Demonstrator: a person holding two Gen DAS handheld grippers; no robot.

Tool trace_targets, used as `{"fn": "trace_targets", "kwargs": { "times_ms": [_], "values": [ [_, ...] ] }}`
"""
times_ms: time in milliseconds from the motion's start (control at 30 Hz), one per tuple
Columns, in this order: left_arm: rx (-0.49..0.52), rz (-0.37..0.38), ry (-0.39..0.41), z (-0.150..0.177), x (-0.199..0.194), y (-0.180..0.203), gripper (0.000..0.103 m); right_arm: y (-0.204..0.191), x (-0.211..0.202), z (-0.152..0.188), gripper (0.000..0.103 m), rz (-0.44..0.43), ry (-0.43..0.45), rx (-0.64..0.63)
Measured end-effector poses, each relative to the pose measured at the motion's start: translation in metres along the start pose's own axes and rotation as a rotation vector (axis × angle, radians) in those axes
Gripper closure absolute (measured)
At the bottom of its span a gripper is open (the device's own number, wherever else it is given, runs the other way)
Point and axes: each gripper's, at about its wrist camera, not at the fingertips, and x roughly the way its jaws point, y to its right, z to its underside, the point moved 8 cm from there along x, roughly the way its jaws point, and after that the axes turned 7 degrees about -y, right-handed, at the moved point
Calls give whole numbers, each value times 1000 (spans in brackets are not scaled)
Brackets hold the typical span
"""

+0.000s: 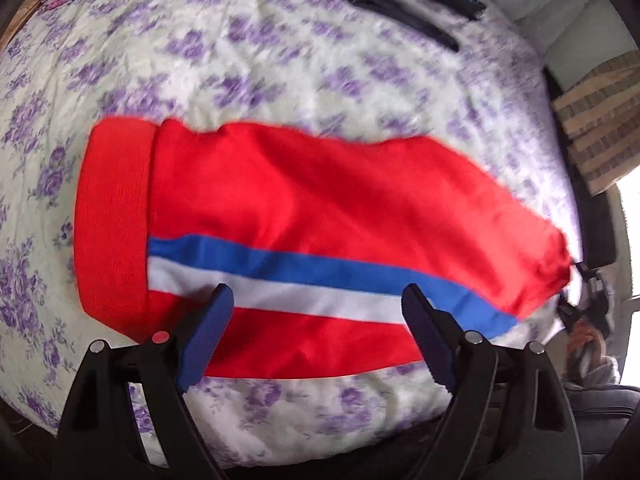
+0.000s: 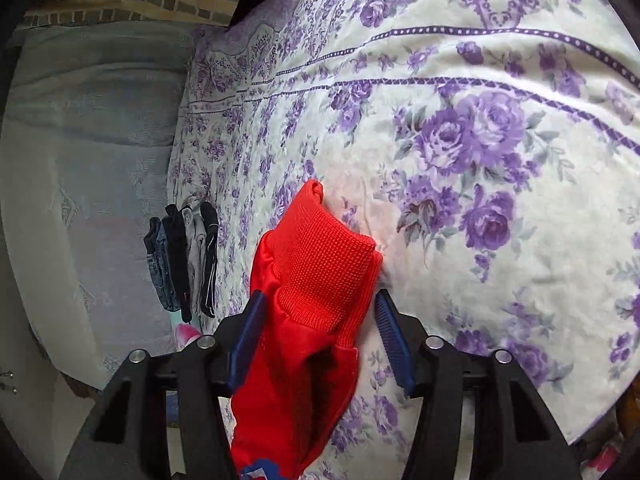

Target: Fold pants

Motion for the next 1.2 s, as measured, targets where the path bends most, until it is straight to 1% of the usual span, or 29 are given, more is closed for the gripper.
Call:
{"fn": "trace_targets", "kwargs": {
  "times_ms": [33,67,133,167,233,267,300,333,367,400,433,467,500,533,567,600,633,667,700,767,800,867,967,1000,1033,1067,1100,1133,1200],
  "values": [
    [-16,-24,-40,4,13,-7,23,-1,3,0,66,14,1,-22],
    [-18,-25,-38,5,15,-8,22,-3,5,0,70,27,3,-39],
    [-25,-33,-14,3,8,-4,22,-10,2,-1,72,37,2,-74],
    [-32,-10,6,1,0,0,22,-18,-1,-2,72,42,3,-105],
    [-6,85,69,-7,-21,19,22,-35,-6,0,71,55,-7,-196],
    [22,99,89,-11,-29,29,20,-37,-6,0,60,104,-35,-233],
    [51,95,96,-14,-32,37,18,-32,-8,-3,47,176,-59,-250],
    [74,85,91,-15,-30,43,16,-22,-18,-12,45,244,-23,-233],
    [86,78,79,-16,-25,46,16,-15,-35,-24,45,261,48,-187],
    [89,71,54,-13,-15,46,16,-9,-52,-37,45,226,111,-124],
    [82,56,18,-8,-2,43,16,-6,-66,-48,45,211,159,-74],
    [63,30,-21,0,12,34,16,-9,-75,-57,45,210,194,-65],
    [43,8,-41,7,21,26,16,-22,-74,-63,45,197,189,-116],
    [46,16,-12,12,20,23,16,-41,-62,-63,45,189,139,-195],
    [49,13,9,15,16,22,16,-65,-41,-55,45,176,62,-291],
    [38,-1,5,19,15,18,16,-89,-16,-42,45,155,-24,-376],
    [20,5,7,22,12,14,16,-113,14,-21,45,121,-126,-457],
    [1,26,21,24,8,11,16,-136,45,5,42,78,-236,-529],
    [-18,43,30,25,3,8,16,-156,78,36,39,34,-357,-598],
    [-51,56,31,30,-2,1,16,-189,137,95,38,-31,-560,-717],
    [-65,50,33,33,-3,-3,16,-203,164,120,38,-54,-637,-777],
    [-94,26,36,37,0,-10,15,-224,211,155,38,-65,-742,-877],
    [-112,8,32,44,6,-14,15,-236,274,192,38,-34,-935,-963],
    [-113,-4,30,47,8,-15,15,-236,284,207,38,-31,-998,-993],
    [-121,-25,26,49,8,-17,13,-235,290,224,38,-28,-1060,-1028],
    [-134,-50,24,51,10,-20,12,-232,291,240,38,-21,-1112,-1066],
    [-147,-55,27,52,10,-22,12,-231,290,254,36,-26,-1168,-1097],
    [-157,-55,31,54,10,-24,12,-230,284,267,37,-37,-1209,-1127],
    [-172,-69,41,57,9,-27,11,-233,267,287,37,-55,-1247,-1210]
  ]
}}
